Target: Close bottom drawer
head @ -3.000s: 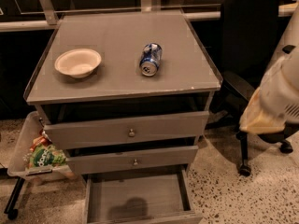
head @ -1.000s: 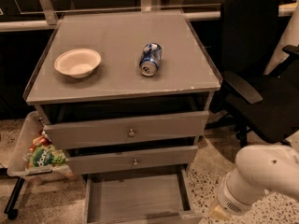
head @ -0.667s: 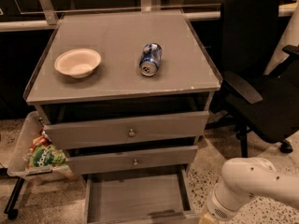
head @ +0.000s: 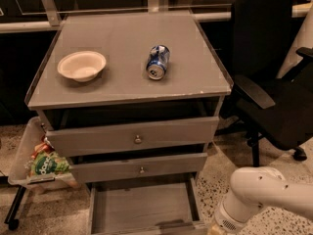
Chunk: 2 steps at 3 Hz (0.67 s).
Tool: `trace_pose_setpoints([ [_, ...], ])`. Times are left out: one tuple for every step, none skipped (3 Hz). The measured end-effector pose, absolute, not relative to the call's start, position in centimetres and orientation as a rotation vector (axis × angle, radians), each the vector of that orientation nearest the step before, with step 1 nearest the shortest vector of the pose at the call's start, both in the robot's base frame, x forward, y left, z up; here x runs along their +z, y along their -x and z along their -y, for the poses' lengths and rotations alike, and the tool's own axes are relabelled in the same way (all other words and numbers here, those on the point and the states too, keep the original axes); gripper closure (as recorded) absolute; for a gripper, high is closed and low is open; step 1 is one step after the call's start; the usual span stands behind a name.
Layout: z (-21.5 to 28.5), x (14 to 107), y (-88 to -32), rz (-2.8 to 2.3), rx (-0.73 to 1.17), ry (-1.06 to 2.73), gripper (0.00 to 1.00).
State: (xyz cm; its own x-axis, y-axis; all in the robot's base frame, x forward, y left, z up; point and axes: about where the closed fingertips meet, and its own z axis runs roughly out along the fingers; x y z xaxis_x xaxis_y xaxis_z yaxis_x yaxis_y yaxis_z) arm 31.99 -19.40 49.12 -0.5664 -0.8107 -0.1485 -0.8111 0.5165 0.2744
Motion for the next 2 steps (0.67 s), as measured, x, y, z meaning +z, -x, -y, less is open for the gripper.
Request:
trace_pose_setpoints([
  [19.1, 44.1, -31.6, -2.788, 0.567, 1.368, 1.0],
  [18.0, 37.6, -31.8, -2.79, 0.681, 1.298, 1.0],
])
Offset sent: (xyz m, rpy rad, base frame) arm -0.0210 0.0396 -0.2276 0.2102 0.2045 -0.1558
